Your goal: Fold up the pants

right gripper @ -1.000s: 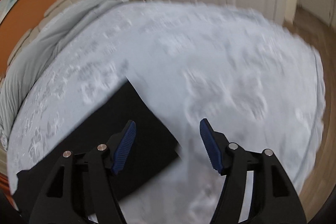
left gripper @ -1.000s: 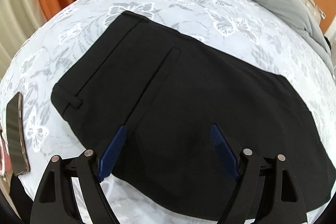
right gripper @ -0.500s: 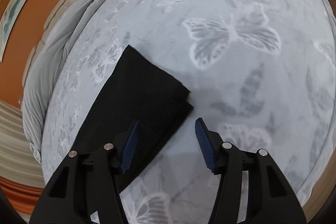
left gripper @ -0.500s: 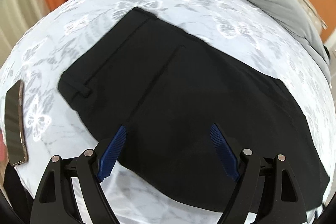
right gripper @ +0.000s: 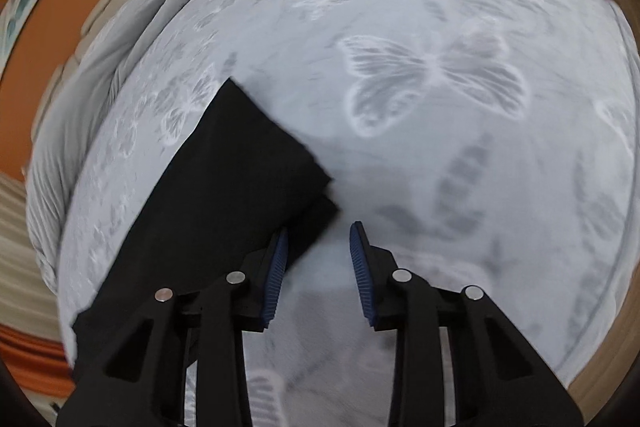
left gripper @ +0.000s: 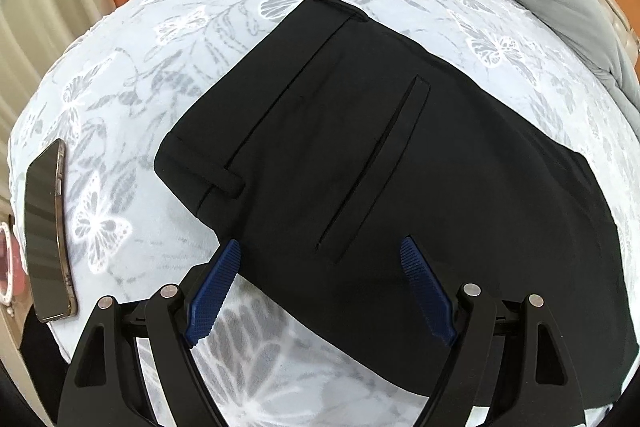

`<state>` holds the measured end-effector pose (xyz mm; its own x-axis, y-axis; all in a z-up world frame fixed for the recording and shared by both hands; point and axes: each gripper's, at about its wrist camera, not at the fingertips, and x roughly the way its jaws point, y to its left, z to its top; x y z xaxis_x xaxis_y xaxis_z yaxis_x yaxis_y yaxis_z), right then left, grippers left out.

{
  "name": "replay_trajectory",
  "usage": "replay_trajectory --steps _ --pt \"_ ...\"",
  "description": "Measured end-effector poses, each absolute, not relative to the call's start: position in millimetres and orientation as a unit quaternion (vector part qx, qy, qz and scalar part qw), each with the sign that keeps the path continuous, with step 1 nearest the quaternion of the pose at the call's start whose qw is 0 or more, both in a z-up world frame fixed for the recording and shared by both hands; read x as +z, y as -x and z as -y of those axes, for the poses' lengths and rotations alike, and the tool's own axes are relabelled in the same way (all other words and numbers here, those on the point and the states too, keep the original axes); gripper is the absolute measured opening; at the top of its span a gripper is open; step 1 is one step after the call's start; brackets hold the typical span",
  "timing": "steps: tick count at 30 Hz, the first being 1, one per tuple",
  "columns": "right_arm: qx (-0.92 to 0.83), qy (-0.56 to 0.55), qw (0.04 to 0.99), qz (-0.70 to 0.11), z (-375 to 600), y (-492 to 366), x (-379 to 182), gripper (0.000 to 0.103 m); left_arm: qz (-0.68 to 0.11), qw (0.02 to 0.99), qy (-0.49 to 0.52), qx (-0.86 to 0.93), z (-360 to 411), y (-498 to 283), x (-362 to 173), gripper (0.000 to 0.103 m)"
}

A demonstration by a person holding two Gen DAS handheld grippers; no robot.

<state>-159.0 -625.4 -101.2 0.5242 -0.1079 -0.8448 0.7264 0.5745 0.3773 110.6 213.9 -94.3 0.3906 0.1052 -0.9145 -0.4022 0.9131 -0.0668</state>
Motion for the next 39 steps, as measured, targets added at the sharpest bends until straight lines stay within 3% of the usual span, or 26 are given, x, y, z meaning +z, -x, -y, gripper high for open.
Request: replay_trajectory --steps 2,4,7,12,19,26,28,30,33,36,39 --pt "-0.258 -0.352 0.794 -0.424 620 145 -102 0.006 -0.53 0.822 0.14 0.157 -213 -111 -95 0.08" --pt "-0.261 -0.335 0.799 -0.427 615 140 -97 0.003 -0.529 0.822 0.139 0.158 -213 -111 -96 0.08" --pt "-0.278 -0.332 0.819 -0.377 622 153 -70 0.002 -0.529 0.822 0.14 0.155 -214 -110 -95 0.08" --pt "-0.283 -0.342 0.798 -0.409 634 158 -101 0.003 -0.52 0.826 0.149 0.158 -230 -106 -92 0.08" --pt "-0.284 -0.345 0.801 -0.4 620 155 -85 0.009 -0.411 0.859 0.233 0.197 -309 -68 -44 0.083" --pt "-0.306 -0.346 0.781 -0.421 612 146 -100 0.015 -0.479 0.792 0.364 0.104 -339 -66 -89 0.08" --pt "-0.311 -0.349 0.78 -0.416 610 146 -99 0.021 -0.48 0.787 0.38 0.08 -337 -73 -96 0.062" --pt "-0.308 -0.35 0.783 -0.413 607 144 -99 0.03 -0.487 0.783 0.382 0.065 -336 -85 -103 0.019" --pt "-0.309 -0.33 0.788 -0.418 600 138 -97 0.038 -0.459 0.805 0.371 0.061 -328 -93 -94 0.008" --pt "-0.303 -0.328 0.791 -0.417 601 139 -99 0.042 -0.396 0.863 0.309 0.052 -323 -99 -60 0.011" --pt "-0.294 -0.331 0.794 -0.416 603 140 -100 0.042 -0.453 0.826 0.323 0.093 -334 -111 -95 0.012"
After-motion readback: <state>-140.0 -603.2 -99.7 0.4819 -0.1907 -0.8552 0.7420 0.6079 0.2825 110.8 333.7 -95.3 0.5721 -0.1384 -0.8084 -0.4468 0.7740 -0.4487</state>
